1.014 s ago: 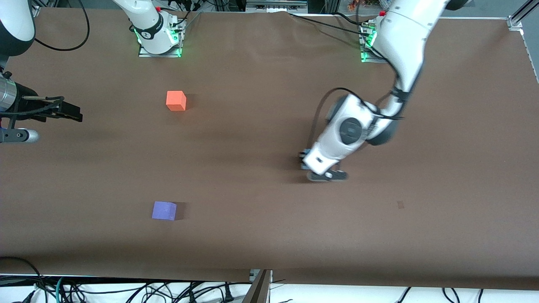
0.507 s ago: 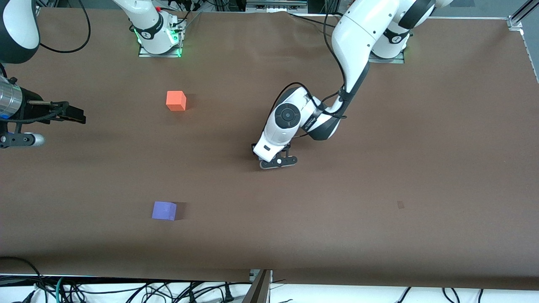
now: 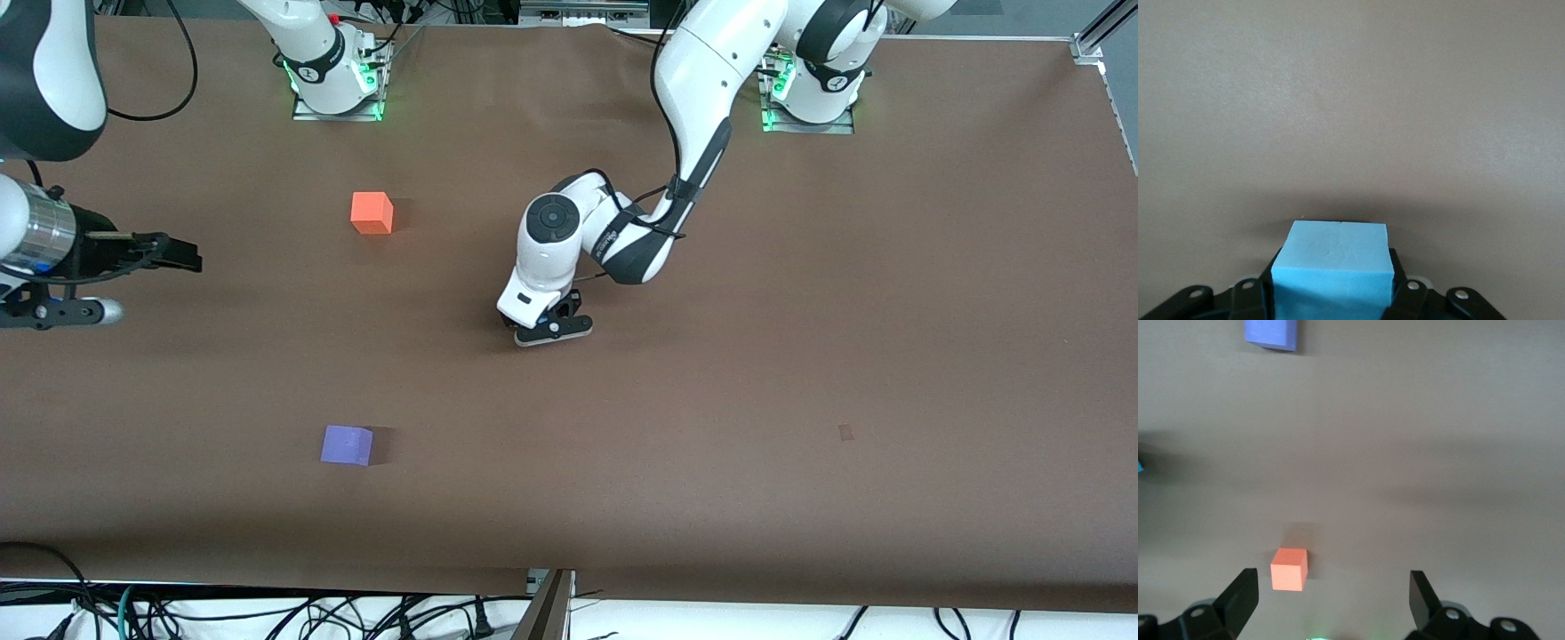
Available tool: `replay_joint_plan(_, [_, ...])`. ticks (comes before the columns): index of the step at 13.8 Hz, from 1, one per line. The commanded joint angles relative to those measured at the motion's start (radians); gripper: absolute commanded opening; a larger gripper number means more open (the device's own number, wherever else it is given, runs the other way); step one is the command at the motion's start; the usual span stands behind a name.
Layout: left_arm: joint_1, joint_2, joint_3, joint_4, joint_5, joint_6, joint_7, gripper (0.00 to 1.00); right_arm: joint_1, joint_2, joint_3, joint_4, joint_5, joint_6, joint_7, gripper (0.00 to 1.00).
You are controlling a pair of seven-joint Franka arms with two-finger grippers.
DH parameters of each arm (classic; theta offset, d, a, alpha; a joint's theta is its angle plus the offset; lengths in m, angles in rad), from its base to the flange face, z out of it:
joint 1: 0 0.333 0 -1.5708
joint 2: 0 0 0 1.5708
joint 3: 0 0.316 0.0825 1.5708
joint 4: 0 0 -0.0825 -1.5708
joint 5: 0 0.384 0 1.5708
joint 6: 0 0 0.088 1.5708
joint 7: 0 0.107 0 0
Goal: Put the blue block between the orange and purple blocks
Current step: 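Carry the cube toward the table middle while the right gripper reaches out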
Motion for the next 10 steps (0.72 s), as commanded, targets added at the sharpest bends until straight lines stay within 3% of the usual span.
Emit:
replay_joint_plan(1, [-0.005, 0.02, 0.017, 0.037, -0.012, -0.023, -0.012, 1.0, 0.036, 0.017, 0.003, -0.006, 0.018, 0.041, 0.044, 1.0])
replay_joint_plan(7, [0.015, -0.071, 0.022, 0.029, -0.012, -0.164, -0.006, 1.0, 0.125, 0.066, 0.003, -0.007, 0.031, 0.106, 0.136, 1.0])
replay_joint_plan(10, [0.082, -0.135, 0.021, 0.02, -0.012, -0.262, 0.001, 1.0, 0.142, 0.086, 0.004, -0.007, 0.04, 0.11, 0.167, 1.0])
